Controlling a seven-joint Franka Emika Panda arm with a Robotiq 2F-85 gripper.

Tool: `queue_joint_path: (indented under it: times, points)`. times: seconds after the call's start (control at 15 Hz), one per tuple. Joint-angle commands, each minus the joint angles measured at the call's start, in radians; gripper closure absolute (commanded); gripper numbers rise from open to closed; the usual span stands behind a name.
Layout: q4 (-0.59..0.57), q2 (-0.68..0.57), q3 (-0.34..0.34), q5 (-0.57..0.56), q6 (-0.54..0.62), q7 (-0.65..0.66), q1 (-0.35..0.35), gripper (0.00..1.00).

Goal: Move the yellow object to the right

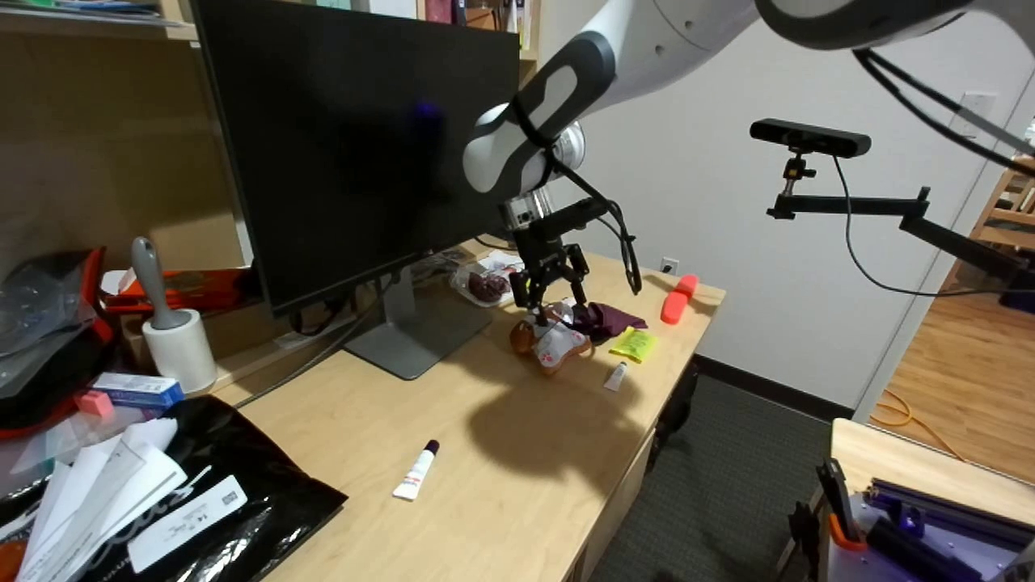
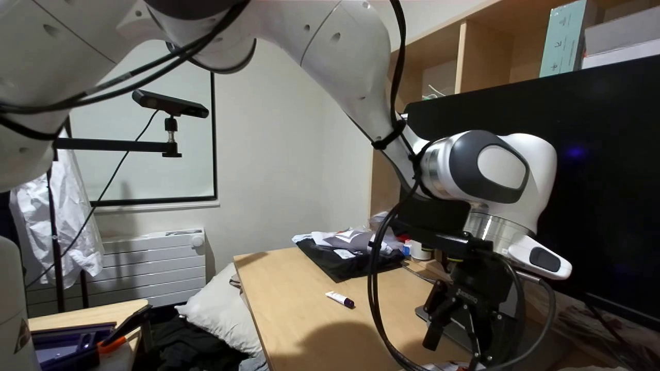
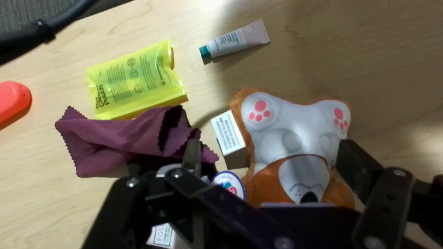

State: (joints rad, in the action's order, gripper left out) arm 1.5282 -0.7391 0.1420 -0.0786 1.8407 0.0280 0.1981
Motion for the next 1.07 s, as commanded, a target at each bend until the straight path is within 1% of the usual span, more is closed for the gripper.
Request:
queue_joint_path:
  times: [0.0, 0.27, 0.4, 0.47, 0.53, 0.8, 1.0]
  points:
    - [-0.015, -0.009, 0.003, 0.002, -0.02, 0.001, -0.001, 0.0]
    - [-0.041, -0.013, 0.004, 0.002, -0.049, 0.011, -0.002, 0.0]
    - [-0.034, -0.008, -0.026, 0.043, -0.023, -0.038, 0.019, 0.0]
    - [-0.023, -0.009, -0.039, 0.055, 0.011, -0.071, 0.028, 0.0]
    - [-0.022, -0.012, -0.048, 0.069, 0.02, -0.099, 0.034, 0.0]
    - [0.006, -0.023, -0.083, 0.127, 0.154, -0.227, 0.073, 0.0]
    - [0.04, -0.018, -0.106, 0.164, 0.272, -0.332, 0.114, 0.0]
